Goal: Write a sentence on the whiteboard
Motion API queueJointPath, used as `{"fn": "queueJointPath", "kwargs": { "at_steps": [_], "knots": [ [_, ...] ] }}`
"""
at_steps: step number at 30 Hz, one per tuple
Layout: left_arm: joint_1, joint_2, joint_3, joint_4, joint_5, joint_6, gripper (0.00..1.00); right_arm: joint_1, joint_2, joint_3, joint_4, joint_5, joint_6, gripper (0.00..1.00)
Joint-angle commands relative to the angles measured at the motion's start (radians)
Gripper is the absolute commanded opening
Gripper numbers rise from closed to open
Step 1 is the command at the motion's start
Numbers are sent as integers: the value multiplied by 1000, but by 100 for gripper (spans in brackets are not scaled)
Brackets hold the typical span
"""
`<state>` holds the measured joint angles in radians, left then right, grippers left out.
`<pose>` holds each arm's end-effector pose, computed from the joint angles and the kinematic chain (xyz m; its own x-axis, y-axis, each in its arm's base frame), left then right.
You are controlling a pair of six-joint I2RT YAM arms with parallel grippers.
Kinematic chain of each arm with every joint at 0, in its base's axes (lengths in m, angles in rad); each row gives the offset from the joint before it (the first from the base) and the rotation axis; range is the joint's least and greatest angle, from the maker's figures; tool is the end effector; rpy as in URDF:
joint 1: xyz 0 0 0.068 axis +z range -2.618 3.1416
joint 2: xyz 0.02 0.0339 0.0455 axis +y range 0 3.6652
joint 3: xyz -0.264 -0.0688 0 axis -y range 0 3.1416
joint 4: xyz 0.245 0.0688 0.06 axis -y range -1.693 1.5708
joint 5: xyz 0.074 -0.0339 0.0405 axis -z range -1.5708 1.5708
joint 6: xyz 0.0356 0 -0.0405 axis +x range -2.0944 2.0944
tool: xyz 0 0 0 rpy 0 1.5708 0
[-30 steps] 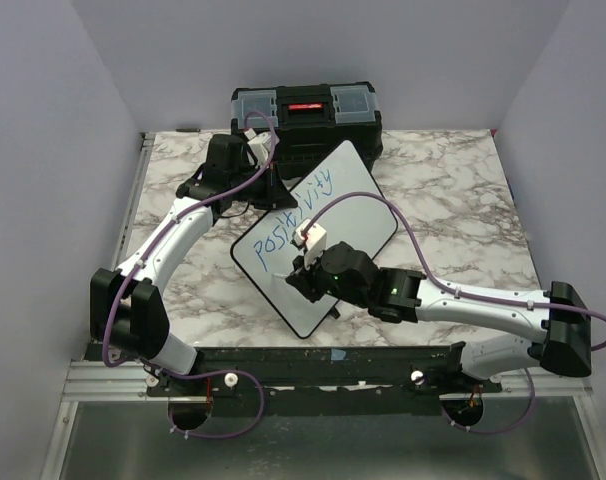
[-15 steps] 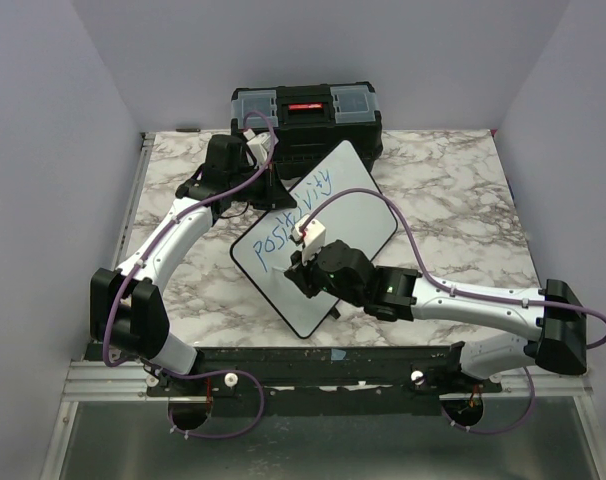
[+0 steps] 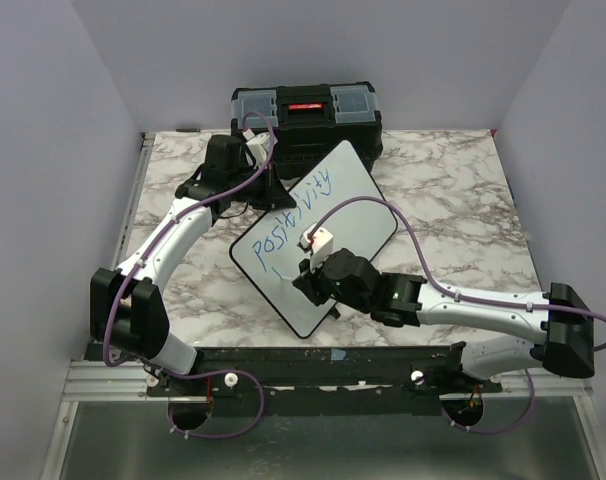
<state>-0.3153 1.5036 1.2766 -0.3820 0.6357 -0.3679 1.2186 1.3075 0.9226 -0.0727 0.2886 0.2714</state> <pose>0.3154 -0.1251 0.3215 -0.7637 -0.0553 -0.6432 0.4692 0.6367 -0.6119 0.1123 0.2761 0.2843 -0.3644 -0.2466 -0.8980 -0.7412 0.6606 0.1194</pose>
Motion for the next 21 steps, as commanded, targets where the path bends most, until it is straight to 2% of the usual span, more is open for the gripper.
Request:
{"fn": "queueJointPath", "kwargs": {
  "at_steps": [1,21],
  "knots": [
    [4,-17,-11,19,-90,55,0,13,-14,-41,-45,-21,26,1],
    [5,-21,-11,23,-86,53,0,19,-73,3,-28,-10,32,1]
  ]
}}
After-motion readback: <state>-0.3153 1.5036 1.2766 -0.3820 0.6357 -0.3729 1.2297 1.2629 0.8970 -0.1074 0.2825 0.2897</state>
